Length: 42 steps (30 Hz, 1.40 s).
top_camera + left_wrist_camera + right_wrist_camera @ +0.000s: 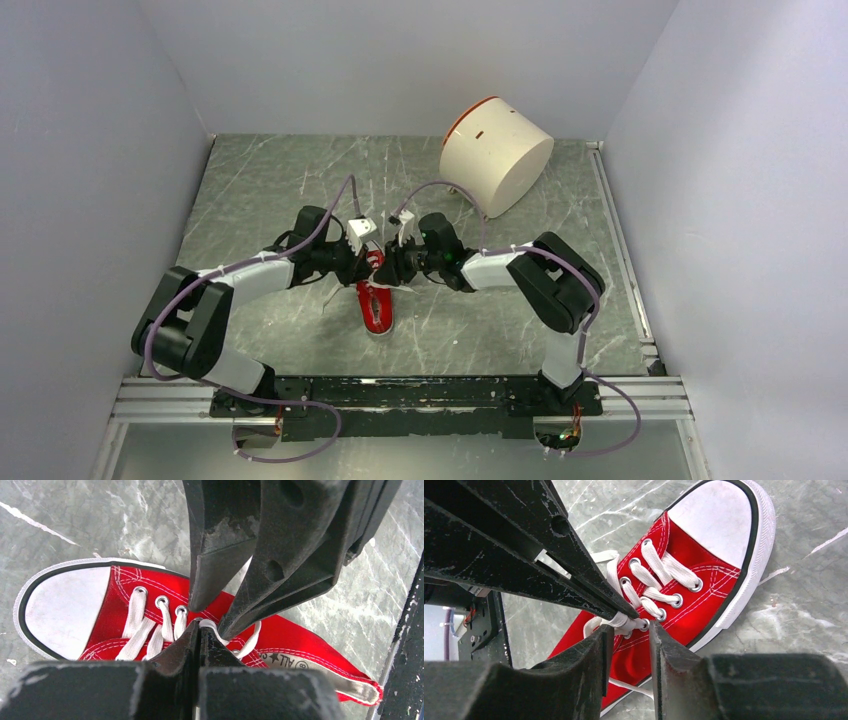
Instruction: Tie the shoes
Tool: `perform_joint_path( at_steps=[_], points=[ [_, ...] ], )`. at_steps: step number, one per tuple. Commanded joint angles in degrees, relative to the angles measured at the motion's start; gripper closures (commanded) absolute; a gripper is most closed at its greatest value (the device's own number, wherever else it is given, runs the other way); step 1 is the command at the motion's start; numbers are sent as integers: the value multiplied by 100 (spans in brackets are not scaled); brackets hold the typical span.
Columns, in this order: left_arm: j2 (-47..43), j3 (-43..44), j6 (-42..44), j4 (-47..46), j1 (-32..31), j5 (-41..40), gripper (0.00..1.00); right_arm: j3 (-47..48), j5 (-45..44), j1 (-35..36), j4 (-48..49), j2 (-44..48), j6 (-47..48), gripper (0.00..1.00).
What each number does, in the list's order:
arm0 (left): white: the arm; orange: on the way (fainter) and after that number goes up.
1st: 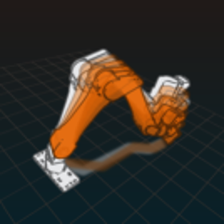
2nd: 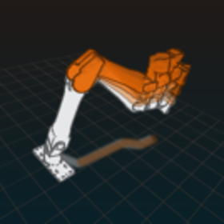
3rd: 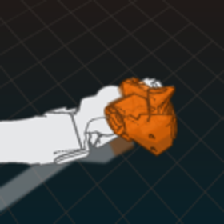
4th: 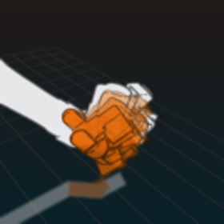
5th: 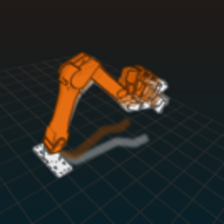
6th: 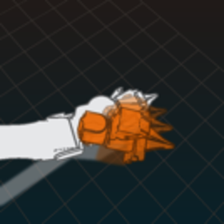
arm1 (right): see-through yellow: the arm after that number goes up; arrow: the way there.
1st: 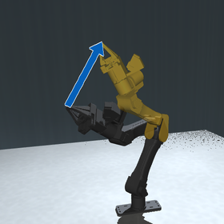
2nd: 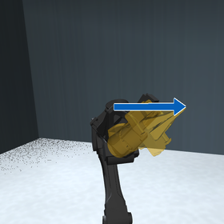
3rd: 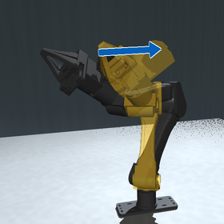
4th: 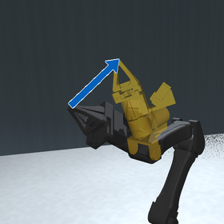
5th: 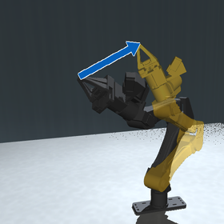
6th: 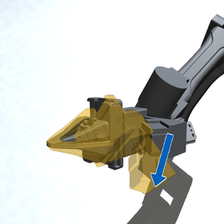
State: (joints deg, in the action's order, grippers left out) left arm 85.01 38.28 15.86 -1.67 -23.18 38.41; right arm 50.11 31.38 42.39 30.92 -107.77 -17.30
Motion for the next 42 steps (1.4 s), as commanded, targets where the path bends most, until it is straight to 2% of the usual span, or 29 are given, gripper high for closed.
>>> perform_joint_path(
  at_steps=[1,13,16,18,20,26,27,35,42],
  points=[
    [-260,-124,147,1,-81,923,95,-29,-486,-21,316,83,164,62],
    [-184,4,361,282,-81,1184,95,27,-21,-21,996,-236,62,58],
    [-132,32,397,308,-81,1234,95,15,237,-20,1200,-284,18,68],
    [-105,52,417,333,-79,1271,95,-44,406,-35,1373,-282,-5,82],
    [-104,52,408,335,-81,1246,95,-41,403,-29,1285,-223,73,100],
    [-139,8,295,335,-68,763,95,-243,228,-69,1109,56,119,100],
    [-148,0,291,354,-60,675,94,-287,180,-73,1074,100,133,100],
    [-413,26,299,625,69,35,64,-513,30,-84,902,332,271,100],
    [-715,267,355,1195,143,-398,54,-420,6,-102,805,229,302,100]
  ],
)
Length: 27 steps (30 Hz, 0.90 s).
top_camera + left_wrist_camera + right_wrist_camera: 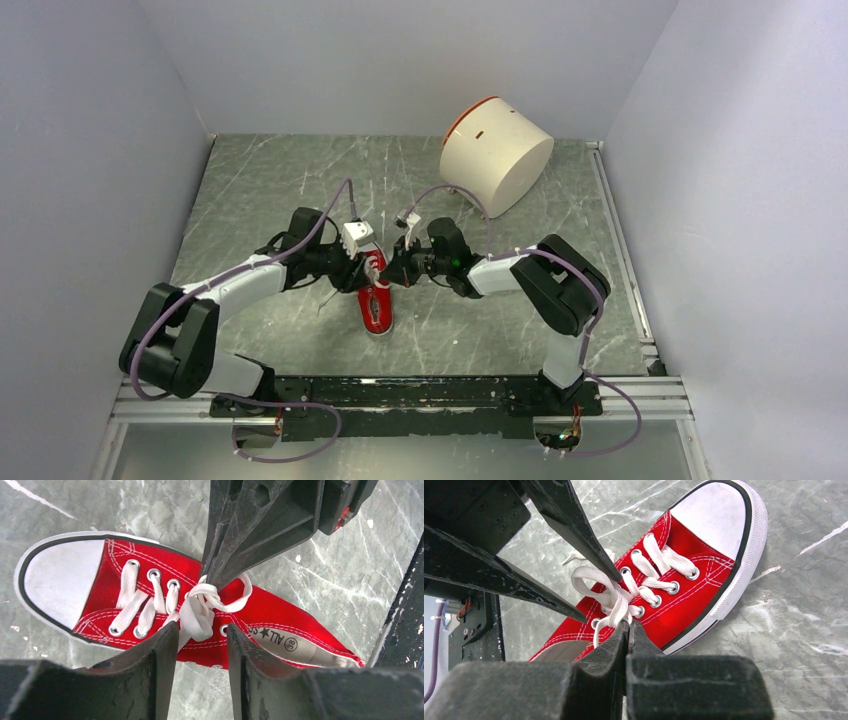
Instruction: Tie the shoes
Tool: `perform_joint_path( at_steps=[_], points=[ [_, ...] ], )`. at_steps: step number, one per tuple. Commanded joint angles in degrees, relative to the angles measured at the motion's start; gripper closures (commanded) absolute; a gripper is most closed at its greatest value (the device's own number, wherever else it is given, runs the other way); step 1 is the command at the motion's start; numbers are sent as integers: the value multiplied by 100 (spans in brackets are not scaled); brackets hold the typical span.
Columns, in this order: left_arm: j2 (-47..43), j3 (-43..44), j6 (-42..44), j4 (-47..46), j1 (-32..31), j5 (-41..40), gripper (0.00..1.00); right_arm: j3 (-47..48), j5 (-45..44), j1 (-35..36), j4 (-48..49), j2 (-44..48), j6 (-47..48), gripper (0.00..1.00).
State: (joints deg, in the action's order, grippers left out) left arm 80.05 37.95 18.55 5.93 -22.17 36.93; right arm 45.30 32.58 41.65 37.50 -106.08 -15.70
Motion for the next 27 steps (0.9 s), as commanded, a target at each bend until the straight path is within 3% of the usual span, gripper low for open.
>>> perform_joint_path(
  at_steps=[1,8,12,14,16,23,27],
  points=[
    [-239,353,88,533,40,-338,53,93,-112,-29,127,47,138,100],
    [-383,539,227,1139,67,-1197,49,180,-50,-30,-11,44,196,100],
    [-163,714,-173,1012,177,-667,47,190,-15,-34,-98,59,230,100],
    [8,889,-434,1007,187,-376,40,205,-7,-32,-139,61,270,100],
    [48,891,-699,829,187,-247,38,230,7,-26,-183,55,282,100],
    [76,796,-1004,400,196,20,40,269,37,-30,-178,13,253,100],
    [339,894,-985,394,193,35,51,286,55,-26,-168,0,230,100]
  ],
)
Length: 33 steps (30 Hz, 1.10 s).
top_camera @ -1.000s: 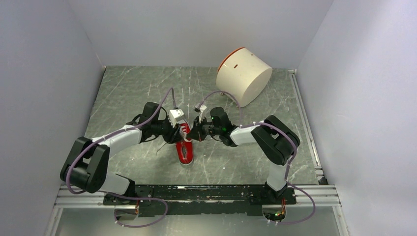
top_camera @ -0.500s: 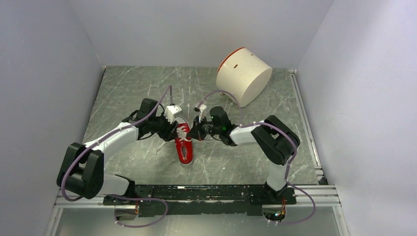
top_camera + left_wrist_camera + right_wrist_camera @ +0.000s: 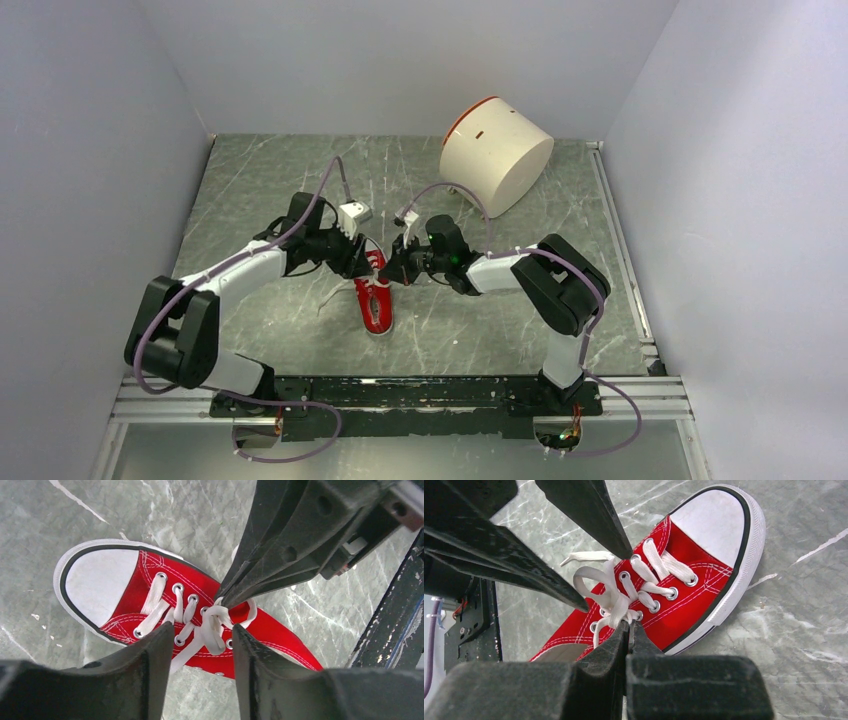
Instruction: Tie the shoes
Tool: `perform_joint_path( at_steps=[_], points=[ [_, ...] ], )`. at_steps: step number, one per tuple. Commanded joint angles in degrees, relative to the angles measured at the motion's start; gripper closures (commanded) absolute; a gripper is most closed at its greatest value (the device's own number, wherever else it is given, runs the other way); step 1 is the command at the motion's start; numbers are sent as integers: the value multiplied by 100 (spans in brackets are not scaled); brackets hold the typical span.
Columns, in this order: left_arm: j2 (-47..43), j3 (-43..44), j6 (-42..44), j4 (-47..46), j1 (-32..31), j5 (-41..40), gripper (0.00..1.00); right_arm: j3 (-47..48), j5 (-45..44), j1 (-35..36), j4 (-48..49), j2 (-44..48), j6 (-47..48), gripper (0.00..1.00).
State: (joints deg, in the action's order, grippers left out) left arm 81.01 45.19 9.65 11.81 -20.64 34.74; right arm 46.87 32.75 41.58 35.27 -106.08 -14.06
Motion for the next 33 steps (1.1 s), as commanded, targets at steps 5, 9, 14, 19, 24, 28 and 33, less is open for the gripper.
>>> perform_joint_path(
  at_steps=[5,9,14,19,24,28,33],
  points=[
    [439,391,83,91,40,367,72,156,0,-22,11,-2,25,100],
    [250,416,154,658,43,-53,95,169,-279,-15,-294,104,-130,100],
    [548,905,-629,2072,51,-777,95,162,-616,65,-1242,549,-595,100],
    [1368,975,-1864,2939,52,-1052,95,164,-1489,135,-2035,718,-877,100],
    [1071,502,-2400,2644,52,-1012,95,875,-1952,97,-3001,307,-1148,100],
    [747,378,-2675,2546,58,-1061,95,856,-2201,85,-3009,301,-1494,100],
    [473,335,-2697,2661,125,-1230,95,854,-2357,43,-3147,267,-1680,100]
  ],
)
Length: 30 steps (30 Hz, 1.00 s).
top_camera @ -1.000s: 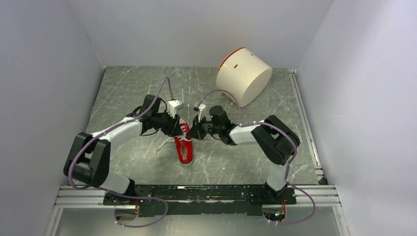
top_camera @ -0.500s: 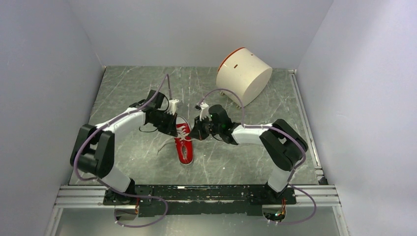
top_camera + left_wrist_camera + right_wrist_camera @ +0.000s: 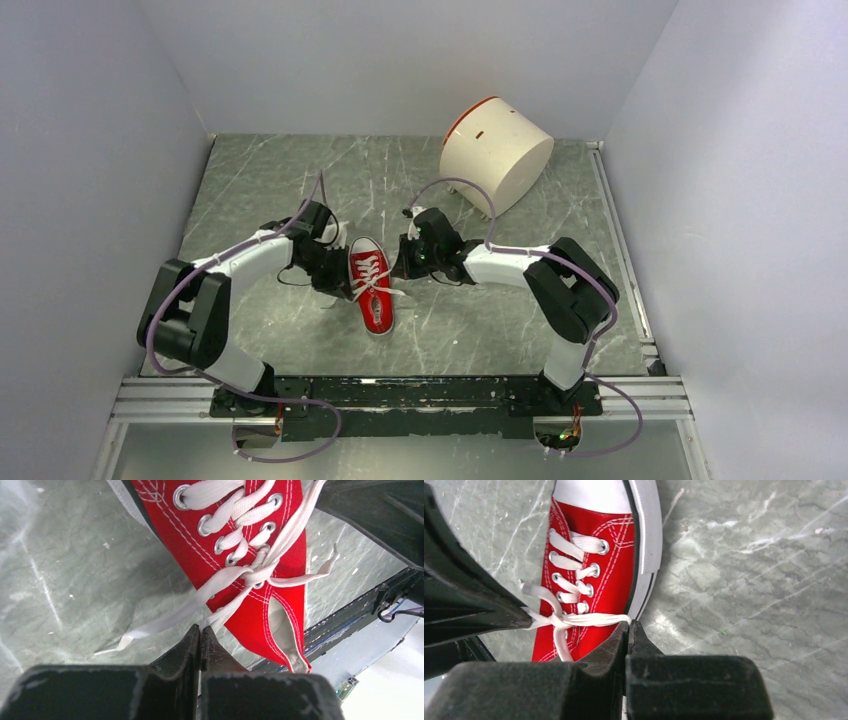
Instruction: Tie the shoes
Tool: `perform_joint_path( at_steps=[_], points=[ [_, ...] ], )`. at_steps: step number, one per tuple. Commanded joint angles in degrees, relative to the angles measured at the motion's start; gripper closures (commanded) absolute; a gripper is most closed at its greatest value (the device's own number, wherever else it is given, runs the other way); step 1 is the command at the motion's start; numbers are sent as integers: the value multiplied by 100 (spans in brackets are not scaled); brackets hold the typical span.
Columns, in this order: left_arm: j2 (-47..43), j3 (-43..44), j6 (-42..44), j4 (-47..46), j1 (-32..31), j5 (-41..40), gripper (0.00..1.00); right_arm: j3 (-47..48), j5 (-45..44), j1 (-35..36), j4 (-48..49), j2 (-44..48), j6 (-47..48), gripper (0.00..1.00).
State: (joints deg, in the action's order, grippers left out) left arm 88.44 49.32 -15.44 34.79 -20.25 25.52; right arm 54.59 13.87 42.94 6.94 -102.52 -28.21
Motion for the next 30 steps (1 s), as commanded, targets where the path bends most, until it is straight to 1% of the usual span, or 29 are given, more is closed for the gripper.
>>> perform_joint_path(
  at_steps=[1,6,10,14,20,30],
  points=[
    [-301,-99,-190,409,136,-384,95,60,-472,-122,-328,-80,-324,100],
    [-368,-195,-321,643,410,-623,95,-80,-524,-231,-324,7,-501,100],
    [-300,-281,-572,821,683,-498,95,-140,-500,-276,-264,6,-581,100],
    [-461,-434,-765,929,866,-401,95,-218,-528,-303,-180,43,-731,100],
    [-584,-834,-860,820,908,-358,95,-392,-613,-408,-66,211,-998,100],
    [-456,-897,-829,905,926,-560,95,-701,-544,-769,323,476,-1426,100]
  ],
)
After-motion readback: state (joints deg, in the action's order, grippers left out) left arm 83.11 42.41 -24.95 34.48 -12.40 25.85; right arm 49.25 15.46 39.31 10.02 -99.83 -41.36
